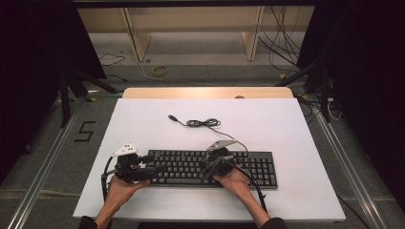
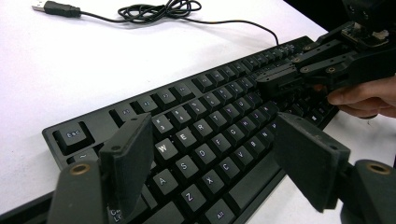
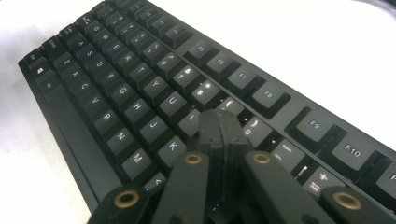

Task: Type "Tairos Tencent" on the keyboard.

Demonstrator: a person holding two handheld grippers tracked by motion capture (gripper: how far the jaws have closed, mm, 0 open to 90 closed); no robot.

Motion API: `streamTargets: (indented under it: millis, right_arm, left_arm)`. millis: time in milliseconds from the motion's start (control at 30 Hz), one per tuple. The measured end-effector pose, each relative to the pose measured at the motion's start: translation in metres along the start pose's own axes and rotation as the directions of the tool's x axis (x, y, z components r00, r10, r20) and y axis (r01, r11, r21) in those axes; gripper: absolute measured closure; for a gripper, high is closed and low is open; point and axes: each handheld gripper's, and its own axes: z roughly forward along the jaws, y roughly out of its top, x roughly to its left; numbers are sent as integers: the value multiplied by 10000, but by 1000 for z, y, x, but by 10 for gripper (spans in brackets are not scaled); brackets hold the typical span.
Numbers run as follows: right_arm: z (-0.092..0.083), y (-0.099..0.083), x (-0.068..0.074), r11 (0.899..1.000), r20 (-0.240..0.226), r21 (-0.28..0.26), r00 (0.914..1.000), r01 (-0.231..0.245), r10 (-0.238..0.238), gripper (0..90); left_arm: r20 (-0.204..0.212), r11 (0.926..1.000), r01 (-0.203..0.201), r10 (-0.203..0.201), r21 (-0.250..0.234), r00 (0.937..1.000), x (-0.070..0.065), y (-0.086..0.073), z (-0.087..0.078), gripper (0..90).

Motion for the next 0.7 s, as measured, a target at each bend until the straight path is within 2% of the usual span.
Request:
streamTargets:
  millis: [133, 233, 400, 700]
  right_arm:
    - [0, 0, 0, 10000, 77, 1, 10000, 18, -18, 900]
    - [-1, 0, 0, 9999, 1, 16, 9999, -143, 143, 900]
    - [-7, 1, -1, 9994, -86, -219, 9996, -263, 261, 900]
    - [-19, 0, -5, 9966, -340, -651, 9983, -498, 477, 840]
  left_arm:
    - [6, 10000, -18, 18, 32, 10000, 0, 0, 0, 287]
    - [20, 10000, -19, 19, 31, 10000, 0, 0, 1, 287]
    - [11, 9999, -73, 73, 99, 10000, -1, -1, 2, 287]
    - [44, 9999, -53, 53, 122, 10000, -1, -1, 4, 288]
